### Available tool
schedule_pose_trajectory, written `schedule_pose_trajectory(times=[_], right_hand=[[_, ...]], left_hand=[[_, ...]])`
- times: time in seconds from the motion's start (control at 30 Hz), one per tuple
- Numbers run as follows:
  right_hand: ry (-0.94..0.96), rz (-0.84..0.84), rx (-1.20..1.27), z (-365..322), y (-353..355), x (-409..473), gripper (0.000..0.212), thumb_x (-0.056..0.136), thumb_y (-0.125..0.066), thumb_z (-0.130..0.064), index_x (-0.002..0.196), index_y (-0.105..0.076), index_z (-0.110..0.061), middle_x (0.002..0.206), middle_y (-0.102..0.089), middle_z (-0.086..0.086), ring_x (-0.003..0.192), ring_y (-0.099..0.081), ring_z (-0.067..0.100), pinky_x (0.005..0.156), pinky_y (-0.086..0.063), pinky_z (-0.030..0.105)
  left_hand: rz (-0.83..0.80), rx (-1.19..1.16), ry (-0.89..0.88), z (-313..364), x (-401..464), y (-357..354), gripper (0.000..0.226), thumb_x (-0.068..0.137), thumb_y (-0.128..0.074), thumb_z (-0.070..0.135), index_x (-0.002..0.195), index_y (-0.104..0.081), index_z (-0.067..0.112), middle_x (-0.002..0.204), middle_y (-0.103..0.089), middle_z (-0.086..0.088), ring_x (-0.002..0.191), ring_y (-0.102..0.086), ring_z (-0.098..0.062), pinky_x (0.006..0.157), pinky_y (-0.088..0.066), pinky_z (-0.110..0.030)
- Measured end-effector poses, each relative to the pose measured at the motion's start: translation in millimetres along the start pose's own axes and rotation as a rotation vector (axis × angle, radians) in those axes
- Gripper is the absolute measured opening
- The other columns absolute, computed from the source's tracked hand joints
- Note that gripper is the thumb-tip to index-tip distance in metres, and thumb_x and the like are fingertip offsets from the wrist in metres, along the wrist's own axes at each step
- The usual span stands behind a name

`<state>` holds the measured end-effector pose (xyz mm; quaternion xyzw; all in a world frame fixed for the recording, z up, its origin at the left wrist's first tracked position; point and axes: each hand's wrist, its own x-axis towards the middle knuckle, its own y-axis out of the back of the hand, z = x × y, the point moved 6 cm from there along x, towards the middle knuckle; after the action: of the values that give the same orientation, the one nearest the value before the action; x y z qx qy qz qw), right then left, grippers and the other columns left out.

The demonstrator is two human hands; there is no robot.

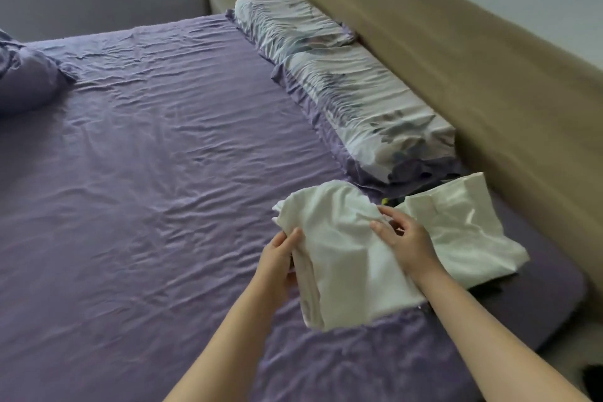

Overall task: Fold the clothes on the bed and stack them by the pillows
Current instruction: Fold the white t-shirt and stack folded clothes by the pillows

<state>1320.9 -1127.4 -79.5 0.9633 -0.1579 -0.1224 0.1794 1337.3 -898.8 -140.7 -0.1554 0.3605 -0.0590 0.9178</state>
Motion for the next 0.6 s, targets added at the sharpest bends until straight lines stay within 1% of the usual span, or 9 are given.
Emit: schedule_pose_trajectory(times=[0.07,0.17,0.3,0.37,0.5,0.53,0.57,0.6], right_hand=[[0.006,0.026,-0.019,7,44,7,0.027,0.085,-0.068,-0.026,0.109,-0.061,-0.037,0.090,-0.063,-0.013,0.080,-0.059,0.002,0.067,-0.047,0.010],[0.006,0.065,-0.017,19,105,20,0.026,0.085,-0.067,-0.027,0.108,-0.061,-0.037,0.092,-0.062,-0.018,0.084,-0.058,-0.002,0.064,-0.045,0.005],[0.004,0.076,-0.057,36,172,38,0.027,0.086,-0.067,-0.026,0.111,-0.060,-0.035,0.090,-0.058,-0.024,0.077,-0.053,-0.015,0.061,-0.040,-0.001],[0.002,0.072,-0.107,45,199,50,0.029,0.086,-0.066,-0.029,0.115,-0.062,-0.032,0.091,-0.059,-0.022,0.081,-0.054,-0.012,0.061,-0.040,0.000],[-0.012,0.095,-0.168,71,236,76,0.033,0.086,-0.065,-0.030,0.119,-0.062,-0.025,0.095,-0.062,-0.017,0.085,-0.055,-0.009,0.063,-0.040,0.001],[-0.029,0.097,-0.197,80,239,81,0.036,0.087,-0.065,-0.029,0.121,-0.060,-0.024,0.095,-0.063,-0.014,0.084,-0.055,-0.006,0.063,-0.040,0.003],[-0.057,0.089,-0.239,91,241,84,0.039,0.087,-0.065,-0.027,0.124,-0.059,-0.021,0.096,-0.062,-0.010,0.084,-0.056,0.000,0.065,-0.038,0.006],[-0.094,0.067,-0.283,104,239,86,0.043,0.087,-0.065,-0.024,0.128,-0.056,-0.019,0.097,-0.060,-0.005,0.087,-0.056,0.007,0.070,-0.038,0.012]], left_hand=[[-0.019,0.002,0.004,-8,6,-44,0.020,0.090,-0.061,0.033,0.109,-0.066,0.028,0.090,-0.074,-0.002,0.073,-0.070,-0.019,0.056,-0.053,-0.031],[-0.059,-0.015,0.002,-19,14,-107,0.018,0.092,-0.059,0.032,0.108,-0.066,0.030,0.089,-0.075,0.000,0.072,-0.070,-0.018,0.058,-0.054,-0.032],[-0.101,-0.019,0.002,-35,24,-181,0.016,0.094,-0.056,0.029,0.106,-0.066,0.028,0.085,-0.074,0.003,0.072,-0.070,-0.016,0.055,-0.054,-0.030],[-0.109,-0.015,-0.003,-42,31,-212,0.015,0.095,-0.054,0.028,0.105,-0.065,0.028,0.086,-0.074,0.003,0.076,-0.069,-0.017,0.060,-0.055,-0.032],[-0.127,0.052,-0.023,-55,52,-253,0.023,0.097,-0.052,0.025,0.120,-0.057,0.025,0.106,-0.068,0.000,0.092,-0.065,-0.020,0.071,-0.055,-0.034],[-0.125,0.108,-0.028,-60,57,-259,0.026,0.096,-0.053,0.023,0.122,-0.054,0.026,0.109,-0.067,-0.001,0.094,-0.065,-0.019,0.074,-0.055,-0.035],[-0.112,0.182,-0.029,-66,61,-262,0.033,0.095,-0.056,0.020,0.126,-0.049,0.028,0.108,-0.066,-0.001,0.092,-0.065,-0.018,0.077,-0.054,-0.034],[-0.093,0.262,-0.032,-72,65,-263,0.043,0.093,-0.059,0.019,0.131,-0.043,0.029,0.107,-0.065,-0.001,0.087,-0.063,-0.016,0.077,-0.051,-0.032]])
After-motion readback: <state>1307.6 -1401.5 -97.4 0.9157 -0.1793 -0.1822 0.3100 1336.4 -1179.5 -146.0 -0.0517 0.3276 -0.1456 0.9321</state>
